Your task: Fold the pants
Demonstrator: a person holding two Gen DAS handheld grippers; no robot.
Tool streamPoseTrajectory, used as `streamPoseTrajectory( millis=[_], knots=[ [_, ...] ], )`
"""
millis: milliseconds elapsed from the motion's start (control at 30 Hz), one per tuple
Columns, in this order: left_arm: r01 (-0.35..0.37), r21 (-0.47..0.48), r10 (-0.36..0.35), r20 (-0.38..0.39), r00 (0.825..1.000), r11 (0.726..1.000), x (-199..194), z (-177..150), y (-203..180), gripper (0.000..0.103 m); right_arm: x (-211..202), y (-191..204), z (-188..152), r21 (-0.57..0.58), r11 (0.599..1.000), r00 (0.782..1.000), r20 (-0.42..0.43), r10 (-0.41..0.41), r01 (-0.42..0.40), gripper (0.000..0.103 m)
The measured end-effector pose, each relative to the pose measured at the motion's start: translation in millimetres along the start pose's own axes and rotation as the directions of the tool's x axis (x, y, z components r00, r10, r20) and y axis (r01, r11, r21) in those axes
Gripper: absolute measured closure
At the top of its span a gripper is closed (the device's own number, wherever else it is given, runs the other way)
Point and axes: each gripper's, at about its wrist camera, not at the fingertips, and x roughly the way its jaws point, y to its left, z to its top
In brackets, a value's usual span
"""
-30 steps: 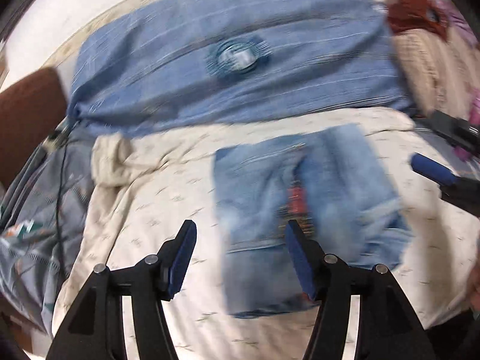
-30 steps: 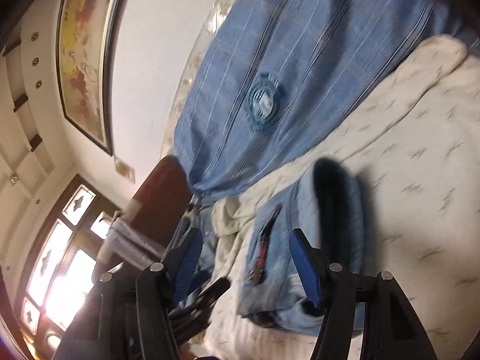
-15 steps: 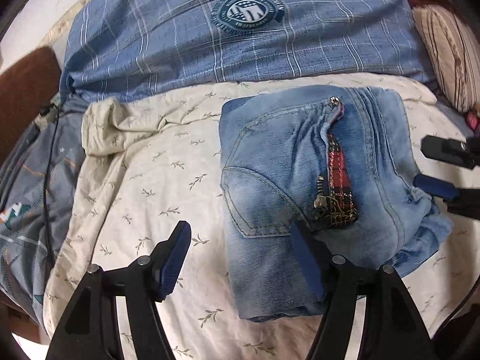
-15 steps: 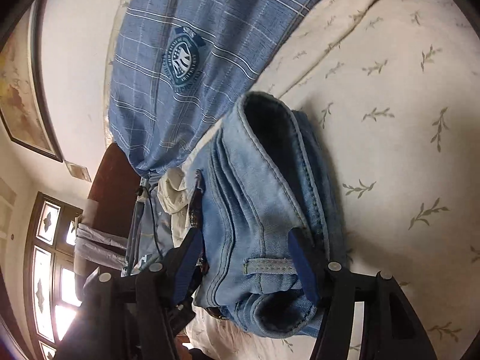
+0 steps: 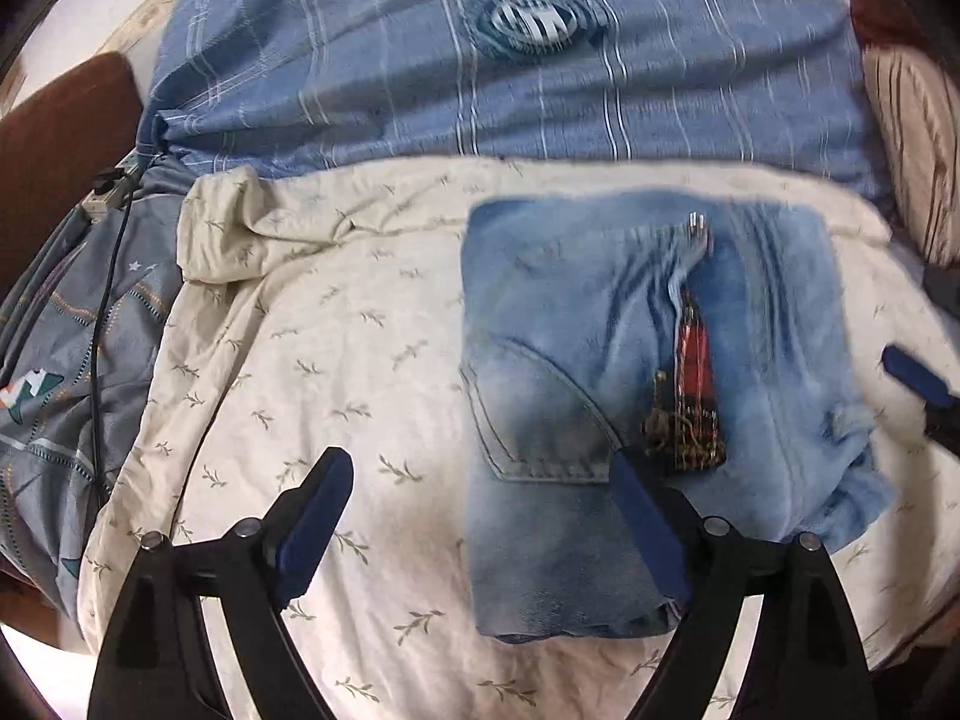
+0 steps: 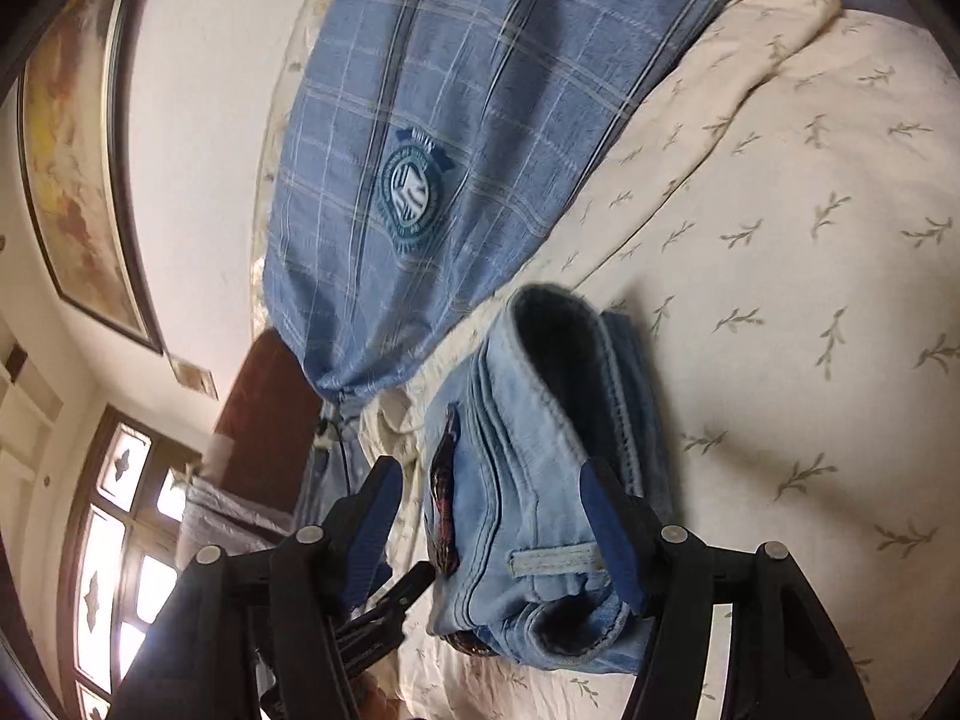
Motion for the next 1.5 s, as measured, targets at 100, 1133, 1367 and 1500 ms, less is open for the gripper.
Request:
streamPoseTrajectory(
  millis=[100, 1133, 1367, 1500],
  knots=[
    [-0.088, 0.03, 0.086, 0.06, 0.994, 0.996, -2, -4, -7, 0.003, 16, 1, -3, -0.012, 0.999, 0.997, -0.053, -0.047, 0.047, 0.037],
    [0.004, -0.026, -0.001, 0.124, 0.992, 1.0, 4, -11, 5, 0.0, 43, -16, -10, -0.022, 0.989, 0.978, -0.149, -0.147, 0.145, 0.037],
    [0.009, -0.029, -0.006, 0.121, 0.993, 1.0, 5, -10, 6, 0.0, 44, -14, -10, -0.035, 0.988, 0.978, -0.144, -0.154, 0.15, 0.036],
    [0.019, -0.042, -0.014, 0.113, 0.993, 0.999, 6, -10, 7, 0.0, 45, -14, -11, -0.04, 0.987, 0.977, -0.139, -0.16, 0.156, 0.036]
  ],
)
